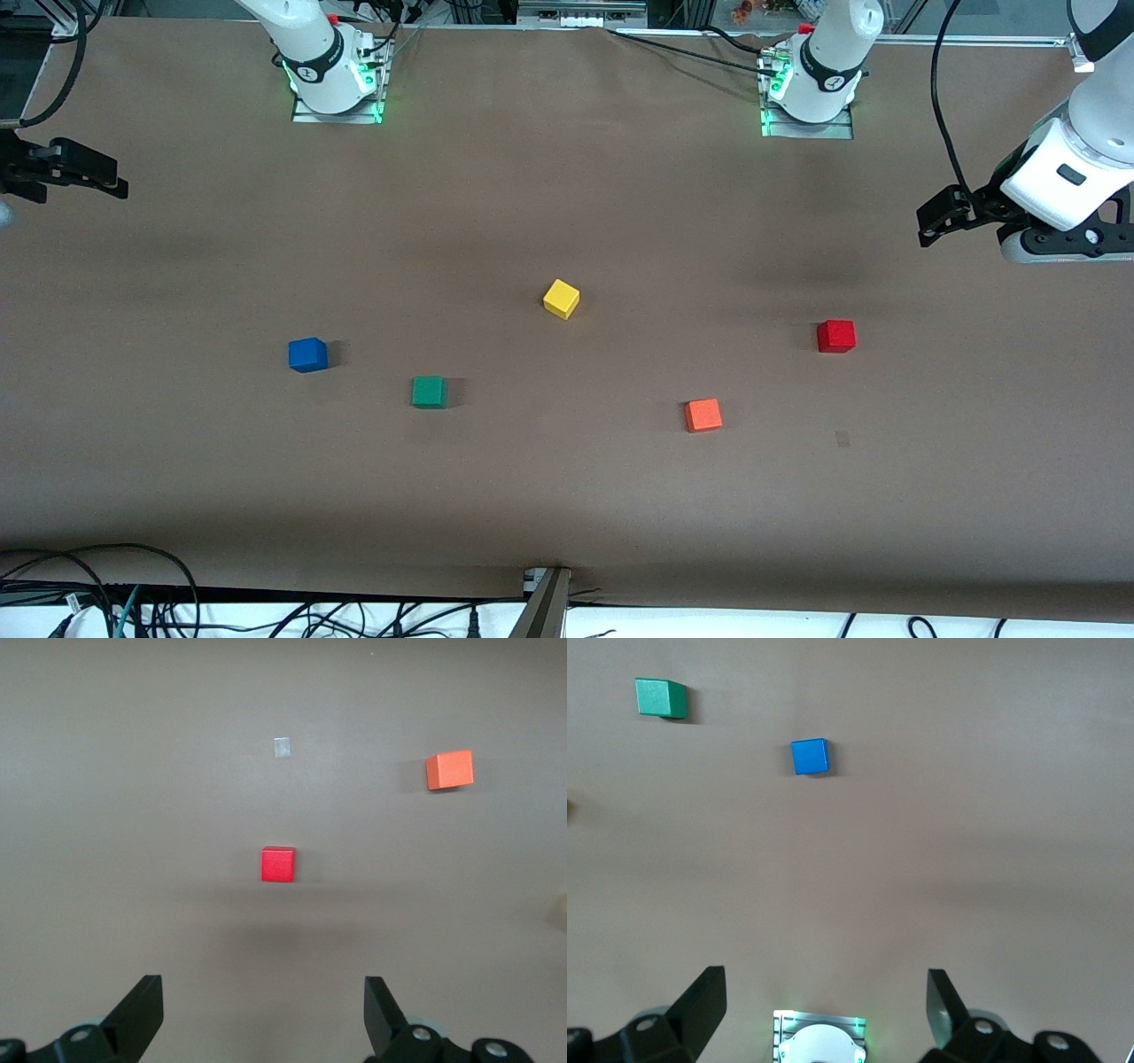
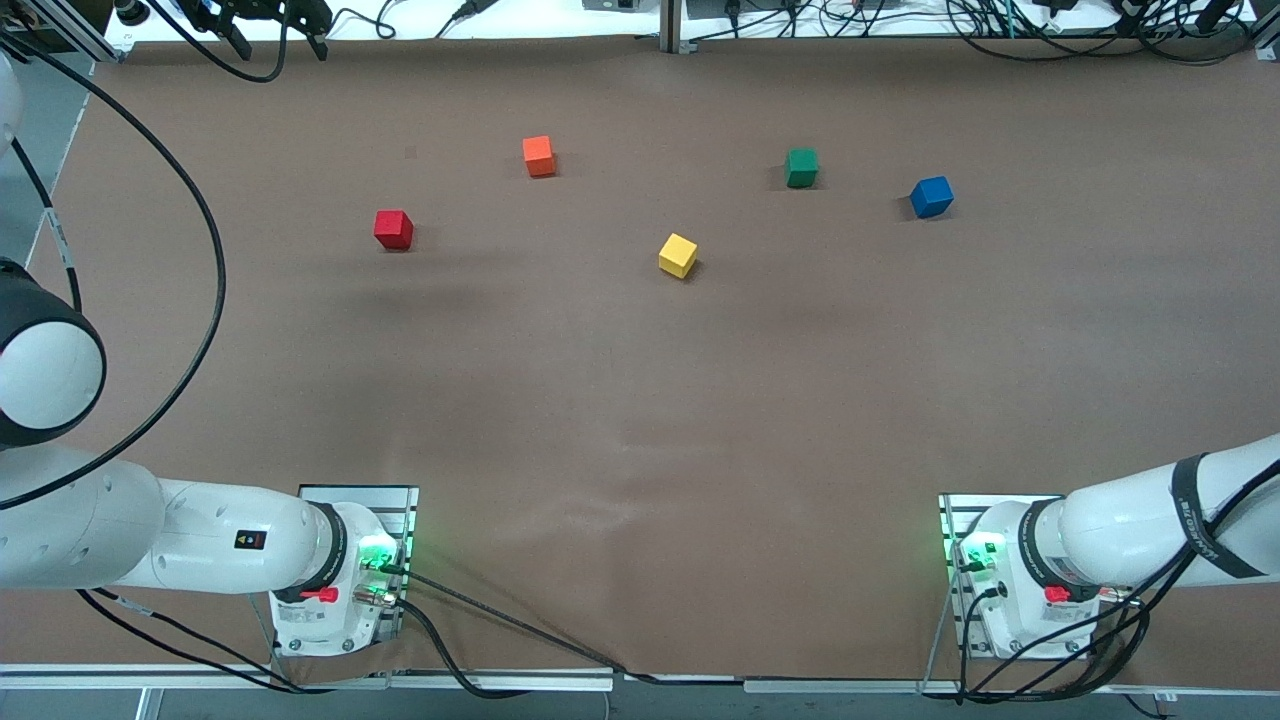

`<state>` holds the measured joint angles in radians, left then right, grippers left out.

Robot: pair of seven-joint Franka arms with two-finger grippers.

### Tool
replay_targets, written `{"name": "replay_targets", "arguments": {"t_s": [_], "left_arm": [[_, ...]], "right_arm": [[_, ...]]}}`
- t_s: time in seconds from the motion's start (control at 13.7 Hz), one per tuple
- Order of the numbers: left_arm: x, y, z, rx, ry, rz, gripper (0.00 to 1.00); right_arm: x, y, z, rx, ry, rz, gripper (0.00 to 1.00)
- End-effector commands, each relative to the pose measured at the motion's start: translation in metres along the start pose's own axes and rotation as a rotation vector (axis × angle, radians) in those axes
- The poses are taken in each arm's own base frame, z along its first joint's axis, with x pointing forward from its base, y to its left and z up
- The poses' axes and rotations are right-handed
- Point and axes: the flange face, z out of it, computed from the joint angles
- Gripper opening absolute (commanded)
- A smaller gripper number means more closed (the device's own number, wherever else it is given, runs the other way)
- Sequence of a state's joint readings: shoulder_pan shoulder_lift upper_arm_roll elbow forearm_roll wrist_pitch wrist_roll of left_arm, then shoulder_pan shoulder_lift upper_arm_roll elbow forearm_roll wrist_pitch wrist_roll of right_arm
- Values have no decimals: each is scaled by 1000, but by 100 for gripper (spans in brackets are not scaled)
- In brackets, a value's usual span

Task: Pass red block to right arm, stack on blue

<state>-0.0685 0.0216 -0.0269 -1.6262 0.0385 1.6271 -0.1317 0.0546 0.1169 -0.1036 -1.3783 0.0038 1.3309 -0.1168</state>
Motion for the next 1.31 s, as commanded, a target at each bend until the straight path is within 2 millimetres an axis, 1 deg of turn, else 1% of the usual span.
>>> {"name": "replay_targets", "arguments": {"t_s": [0.0, 0.58, 0.95, 1.24], "left_arm": [[-1, 0, -2, 1, -5, 8, 100], [-2, 0, -2, 1, -8, 7, 100], [-2, 0, 0, 8, -23, 1, 100], [-3, 0, 7, 8, -57, -2, 100]], "right_arm": [[2, 2, -4, 13, 8, 3, 100], [1, 1, -6, 13, 11, 1, 100], [2, 2, -5, 11, 9, 3, 100], [1, 2, -6, 11, 11, 3, 100]]}}
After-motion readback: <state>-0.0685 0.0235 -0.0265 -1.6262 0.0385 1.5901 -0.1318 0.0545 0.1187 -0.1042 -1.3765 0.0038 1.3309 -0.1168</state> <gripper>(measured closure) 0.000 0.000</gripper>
